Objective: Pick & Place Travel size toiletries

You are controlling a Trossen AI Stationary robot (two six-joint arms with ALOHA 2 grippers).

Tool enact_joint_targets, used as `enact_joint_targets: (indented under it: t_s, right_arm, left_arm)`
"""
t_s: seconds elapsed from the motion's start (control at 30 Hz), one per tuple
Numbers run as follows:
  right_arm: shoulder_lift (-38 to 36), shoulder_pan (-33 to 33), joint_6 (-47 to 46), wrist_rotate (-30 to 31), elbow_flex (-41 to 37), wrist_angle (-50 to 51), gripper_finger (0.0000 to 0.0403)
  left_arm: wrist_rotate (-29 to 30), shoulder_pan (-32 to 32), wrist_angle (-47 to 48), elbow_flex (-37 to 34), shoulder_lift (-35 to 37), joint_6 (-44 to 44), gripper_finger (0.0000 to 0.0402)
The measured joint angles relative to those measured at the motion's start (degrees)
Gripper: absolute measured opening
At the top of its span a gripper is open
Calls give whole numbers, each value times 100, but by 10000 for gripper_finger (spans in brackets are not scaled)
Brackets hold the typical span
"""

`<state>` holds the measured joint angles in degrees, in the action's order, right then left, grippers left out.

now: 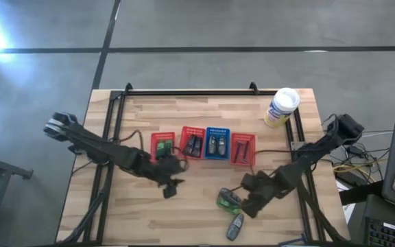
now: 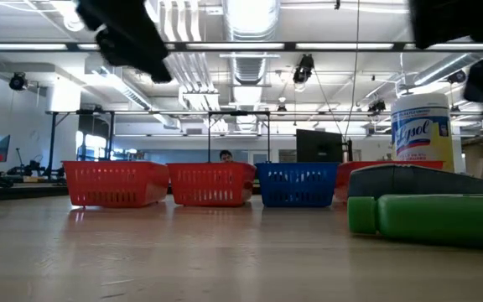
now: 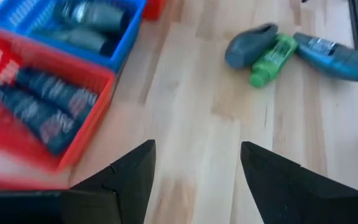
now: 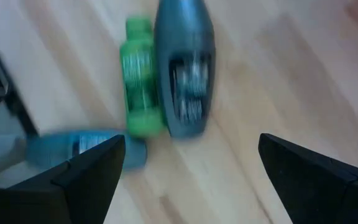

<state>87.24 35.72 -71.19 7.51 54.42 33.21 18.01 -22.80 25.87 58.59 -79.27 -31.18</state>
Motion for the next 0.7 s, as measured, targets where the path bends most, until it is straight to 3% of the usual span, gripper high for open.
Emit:
enact_joint_targets:
  t_s: [0.3, 0.53, 0.7]
  right_arm:
    - [1414, -550, 479, -2, 1019, 142, 366]
    - [2143, -776, 582, 11, 1760, 875, 366]
    - [2586, -949, 718, -376, 1903, 876, 358]
  left_arm:
    - [143, -13, -210, -1215, 1343, 41, 241]
    - [152, -9, -612, -1826, 1907, 136, 241]
    - [135, -14, -654, -2089, 2208, 287, 241]
